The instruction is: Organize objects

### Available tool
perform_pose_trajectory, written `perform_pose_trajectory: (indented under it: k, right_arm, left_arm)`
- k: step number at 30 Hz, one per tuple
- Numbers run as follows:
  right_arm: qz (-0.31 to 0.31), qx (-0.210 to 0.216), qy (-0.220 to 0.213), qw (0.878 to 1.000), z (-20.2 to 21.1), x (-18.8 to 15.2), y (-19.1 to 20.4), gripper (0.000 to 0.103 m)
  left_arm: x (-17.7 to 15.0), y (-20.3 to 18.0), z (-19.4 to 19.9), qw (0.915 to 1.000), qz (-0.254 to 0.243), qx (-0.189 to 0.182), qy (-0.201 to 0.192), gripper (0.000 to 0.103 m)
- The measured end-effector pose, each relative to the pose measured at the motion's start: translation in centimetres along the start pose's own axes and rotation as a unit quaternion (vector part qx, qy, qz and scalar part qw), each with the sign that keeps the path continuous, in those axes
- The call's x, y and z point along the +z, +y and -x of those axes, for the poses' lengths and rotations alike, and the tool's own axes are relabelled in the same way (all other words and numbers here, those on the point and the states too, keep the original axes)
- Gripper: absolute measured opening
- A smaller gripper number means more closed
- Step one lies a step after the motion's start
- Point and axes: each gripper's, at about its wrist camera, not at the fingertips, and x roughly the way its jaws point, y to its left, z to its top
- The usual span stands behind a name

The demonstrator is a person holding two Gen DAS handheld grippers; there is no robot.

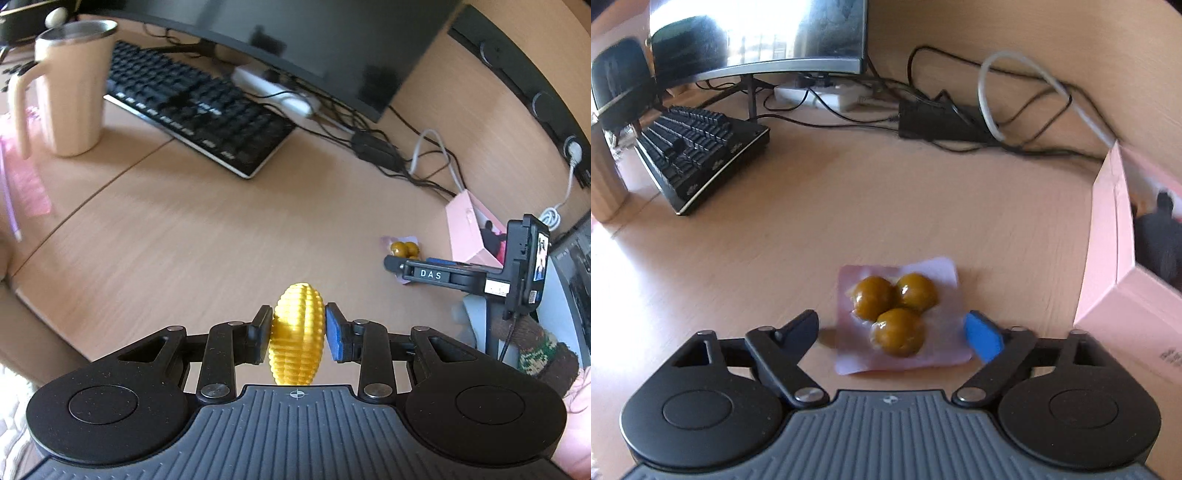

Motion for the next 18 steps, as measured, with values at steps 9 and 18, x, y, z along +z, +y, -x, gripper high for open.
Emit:
perform_pose_trajectory:
  k: [9,18]
  right_arm:
    - [0.149,0.031,0.016,0.988,4.5,-4.3,1.8,0.061]
    - [0.051,-0.084,0.011,0.995,7.7,-6.1,-3.3,0.086]
  left_arm:
    - [0.7,-0.9,-1.5,0.9996,-0.016,-0.02,0.009,0.035]
    - [1.7,-5.3,-4.1,0.9949,-0.097,-0.017,0.021,0.035]
